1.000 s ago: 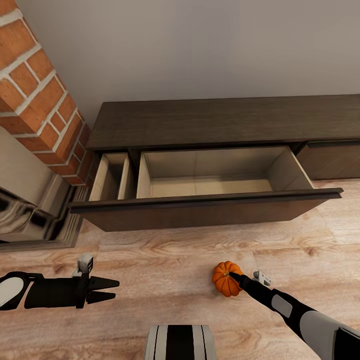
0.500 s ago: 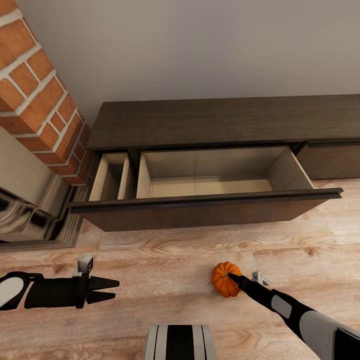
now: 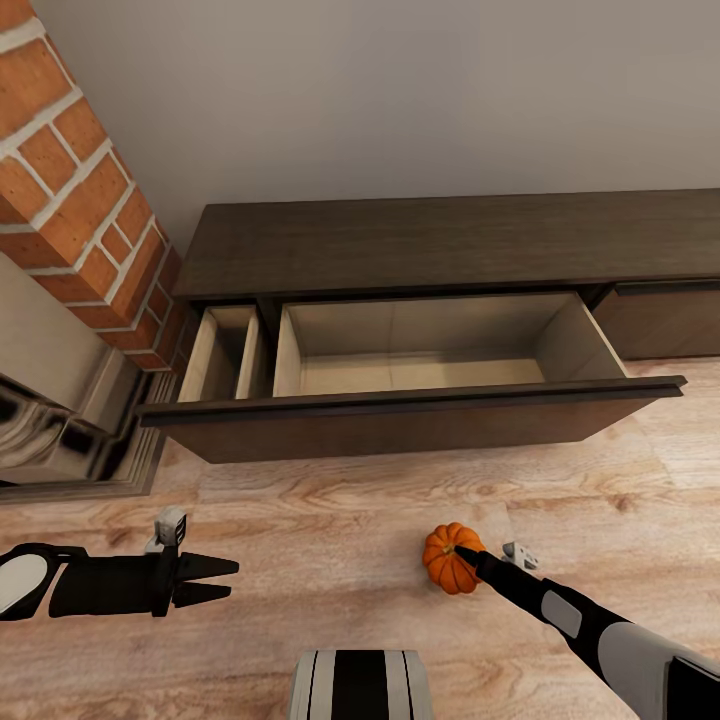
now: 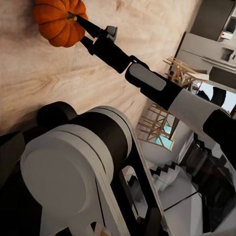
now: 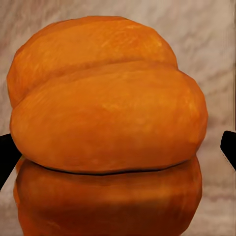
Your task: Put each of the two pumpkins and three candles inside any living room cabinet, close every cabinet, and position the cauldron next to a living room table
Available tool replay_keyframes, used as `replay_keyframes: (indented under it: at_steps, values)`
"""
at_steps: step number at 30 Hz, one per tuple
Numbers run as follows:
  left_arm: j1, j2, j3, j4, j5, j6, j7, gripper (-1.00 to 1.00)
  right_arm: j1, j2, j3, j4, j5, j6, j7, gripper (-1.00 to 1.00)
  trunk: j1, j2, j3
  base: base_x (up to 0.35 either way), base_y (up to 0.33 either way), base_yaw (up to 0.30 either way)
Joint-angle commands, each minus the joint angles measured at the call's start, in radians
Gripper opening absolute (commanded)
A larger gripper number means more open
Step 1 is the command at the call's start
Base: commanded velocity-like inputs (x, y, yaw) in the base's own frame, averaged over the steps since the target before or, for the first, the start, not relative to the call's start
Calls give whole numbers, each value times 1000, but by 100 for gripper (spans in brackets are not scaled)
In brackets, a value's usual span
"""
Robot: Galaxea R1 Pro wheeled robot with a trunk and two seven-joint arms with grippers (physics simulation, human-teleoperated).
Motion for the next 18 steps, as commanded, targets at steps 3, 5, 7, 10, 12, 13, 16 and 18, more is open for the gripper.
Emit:
replay_keyframes:
  at_steps: [3, 5, 7, 10, 12, 13, 16, 18]
  values:
    - [-2, 0, -2, 1, -6, 0, -9, 100, 0, -1, 37, 2, -6, 5, -34, 100, 0, 0, -1, 0, 0, 0]
    - [-2, 1, -1, 1, -6, 0, -9, 100, 0, -1, 37, 1, -6, 5, -33, 100, 0, 0, -1, 0, 0, 0]
    - [-2, 0, -1, 1, -6, 0, -9, 100, 0, -1, 37, 1, -6, 5, -33, 100, 0, 0, -1, 0, 0, 0]
    - [-2, 0, -2, 1, -6, 0, -9, 100, 0, -1, 37, -1, -6, 5, -32, 100, 0, 0, 3, 0, 0, 0]
    - [-2, 0, -3, 1, -6, 0, -9, 100, 0, -1, 38, -2, -6, 5, -32, 100, -1, 0, 7, 0, 0, 0]
    - [-2, 0, -2, 1, -6, 0, -9, 100, 0, -1, 38, -2, -6, 5, -32, 100, -1, 0, 7, 0, 0, 0]
    - [-2, 17, -8, 5, -1, -6, -15, 100, -8, -4, 2, -3, -6, 17, -31, -100, -1, 0, 7, 0, 0, 0]
    - [-2, 17, -8, 5, -1, -6, -15, 100, -8, -4, 5, -3, -6, 17, -31, -100, -1, 0, 7, 0, 0, 0]
